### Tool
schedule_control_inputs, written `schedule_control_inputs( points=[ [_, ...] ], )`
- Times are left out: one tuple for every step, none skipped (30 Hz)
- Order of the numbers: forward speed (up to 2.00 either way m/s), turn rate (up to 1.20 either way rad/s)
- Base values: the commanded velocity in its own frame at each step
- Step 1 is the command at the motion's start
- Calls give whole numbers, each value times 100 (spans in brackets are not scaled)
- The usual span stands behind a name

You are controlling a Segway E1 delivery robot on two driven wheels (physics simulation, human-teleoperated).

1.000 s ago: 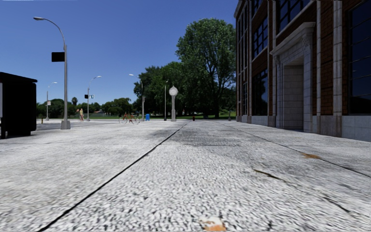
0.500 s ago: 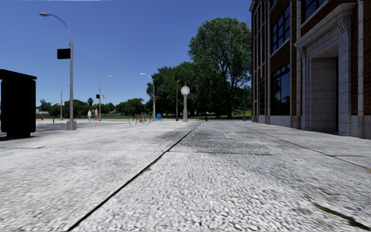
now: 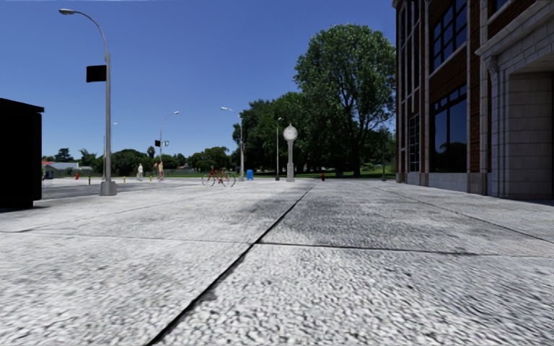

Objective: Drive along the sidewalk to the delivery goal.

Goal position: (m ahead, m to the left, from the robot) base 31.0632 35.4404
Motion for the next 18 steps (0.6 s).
schedule_control_inputs(
  points=[
    [200, 0],
    [200, 0],
    [200, 0],
    [200, 0],
    [200, 0],
    [200, 0],
    [200, 0],
    [200, 0],
    [200, 0],
    [200, 0],
    [200, 0],
    [200, 0],
    [200, 0],
    [200, 0],
    [200, 0],
    [200, 0],
    [200, 0],
    [200, 0]
  ],
)
